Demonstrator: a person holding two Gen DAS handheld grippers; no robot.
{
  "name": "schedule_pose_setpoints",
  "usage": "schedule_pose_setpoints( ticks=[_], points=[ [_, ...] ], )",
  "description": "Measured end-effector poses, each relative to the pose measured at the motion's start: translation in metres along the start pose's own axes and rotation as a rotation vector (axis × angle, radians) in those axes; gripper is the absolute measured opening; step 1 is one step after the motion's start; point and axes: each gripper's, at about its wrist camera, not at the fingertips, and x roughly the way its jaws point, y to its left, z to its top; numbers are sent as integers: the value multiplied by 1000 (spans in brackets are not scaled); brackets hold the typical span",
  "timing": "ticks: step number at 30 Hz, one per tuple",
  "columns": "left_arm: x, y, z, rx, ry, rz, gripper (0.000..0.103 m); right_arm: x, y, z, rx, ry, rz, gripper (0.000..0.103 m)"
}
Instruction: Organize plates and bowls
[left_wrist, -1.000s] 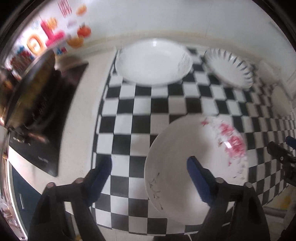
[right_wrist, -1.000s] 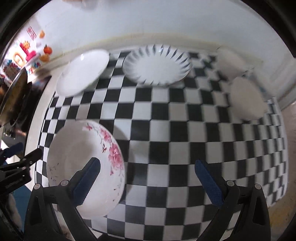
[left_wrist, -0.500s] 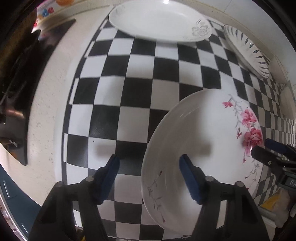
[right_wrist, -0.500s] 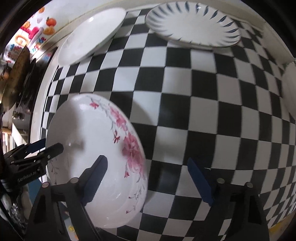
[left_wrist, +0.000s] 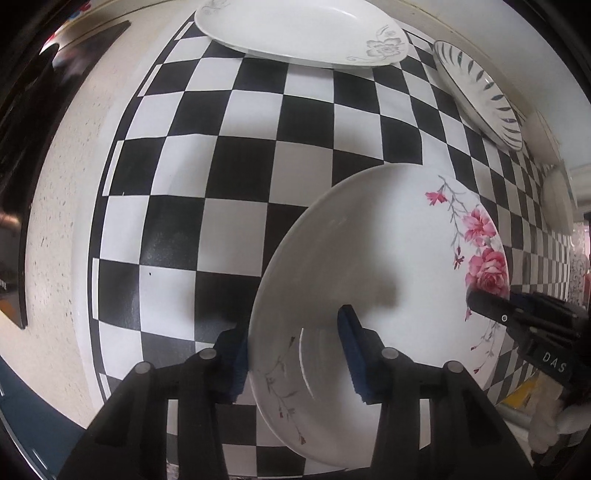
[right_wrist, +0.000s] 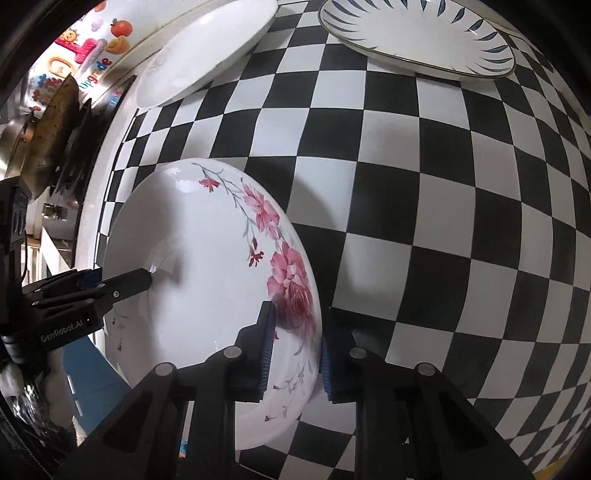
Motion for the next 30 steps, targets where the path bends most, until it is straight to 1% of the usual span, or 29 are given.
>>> schedule_pose_setpoints(
  ticks=[2,6,10,16,18,21,24,30],
  points=[
    [-2,-1,-1,-5,4,-1,41,0,-5,-1,7,1,1,23],
    [-4,-14,-1,-2,2,-14,41,-6,-20,-1,31,-8,11,23],
    [-6,-43,5,26,-5,-19,41,-19,-37,-1,56,-35,2,23],
    [-6,-92,26,91,-13,-31,41,-45,-69,-1,99,-74,-22,23],
    [-6,-97,30,111,-14,-31,41,-52,-82,-2,121,-84,-30,23],
    [-1,-117,39,144,-8,-33,41,-59,-102,-4,154,-92,-39,23],
    [10,-136,49,175,2,-24,41,-61,-121,-7,184,-92,-40,23],
    [23,-158,51,214,22,24,41,-56,-148,-9,221,-70,-37,23]
  ],
)
